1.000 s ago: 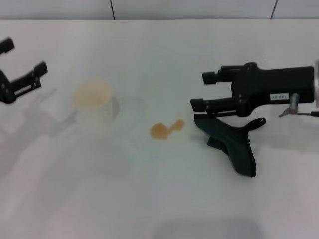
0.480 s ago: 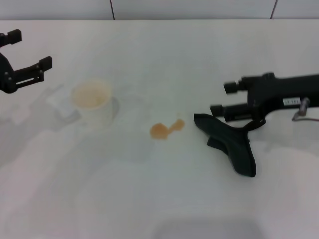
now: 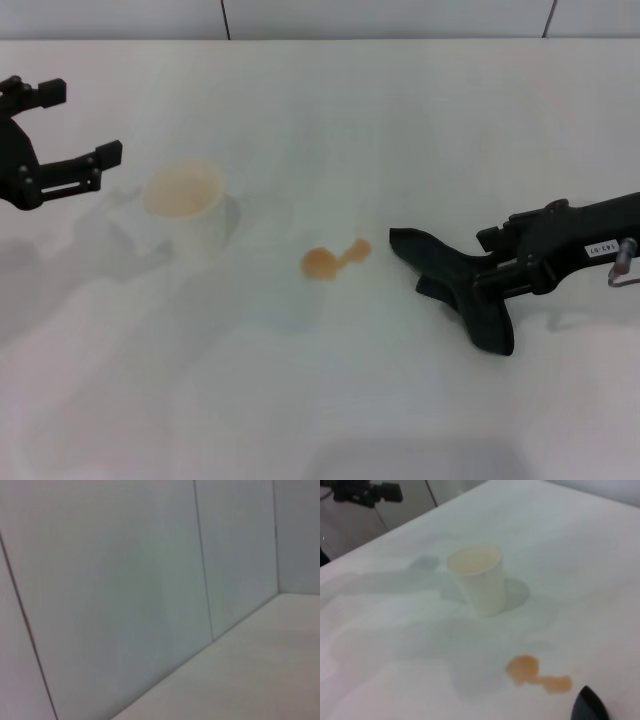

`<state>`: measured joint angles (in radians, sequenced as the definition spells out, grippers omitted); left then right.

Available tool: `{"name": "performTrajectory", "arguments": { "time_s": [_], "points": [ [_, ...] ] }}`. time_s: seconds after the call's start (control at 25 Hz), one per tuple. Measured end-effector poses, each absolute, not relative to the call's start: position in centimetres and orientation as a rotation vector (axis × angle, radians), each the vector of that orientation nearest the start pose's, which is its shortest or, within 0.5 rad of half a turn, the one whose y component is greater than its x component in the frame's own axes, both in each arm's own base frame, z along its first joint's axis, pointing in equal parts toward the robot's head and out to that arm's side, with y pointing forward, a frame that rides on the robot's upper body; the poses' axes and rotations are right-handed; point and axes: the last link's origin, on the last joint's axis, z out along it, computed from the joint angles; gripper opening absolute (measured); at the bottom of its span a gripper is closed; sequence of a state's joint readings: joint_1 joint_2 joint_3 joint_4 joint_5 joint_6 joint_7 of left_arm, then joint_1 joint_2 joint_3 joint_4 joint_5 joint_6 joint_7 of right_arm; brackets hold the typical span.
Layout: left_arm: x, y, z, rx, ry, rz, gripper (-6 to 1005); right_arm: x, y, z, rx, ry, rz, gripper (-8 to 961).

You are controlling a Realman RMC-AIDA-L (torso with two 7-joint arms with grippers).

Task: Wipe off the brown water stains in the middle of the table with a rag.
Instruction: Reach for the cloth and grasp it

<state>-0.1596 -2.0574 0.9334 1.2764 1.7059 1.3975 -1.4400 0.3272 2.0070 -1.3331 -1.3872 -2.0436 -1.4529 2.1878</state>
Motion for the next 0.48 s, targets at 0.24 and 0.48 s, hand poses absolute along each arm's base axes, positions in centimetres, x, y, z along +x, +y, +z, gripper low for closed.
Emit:
{"name": "performTrajectory", "arguments": {
  "time_s": [0.24, 0.48],
  "points": [
    [-25.9, 30.9, 9.9, -2.476, -0.256, -0.472, 885, 20.1, 31.7, 1.7, -2.813, 0.814, 0.109, 767],
    [-25.8, 31.6, 11.9, -2.557, -0.268, -0.556, 884, 19.2, 31.9, 1.2, -2.835, 0.789, 0.093, 765]
  ]
}}
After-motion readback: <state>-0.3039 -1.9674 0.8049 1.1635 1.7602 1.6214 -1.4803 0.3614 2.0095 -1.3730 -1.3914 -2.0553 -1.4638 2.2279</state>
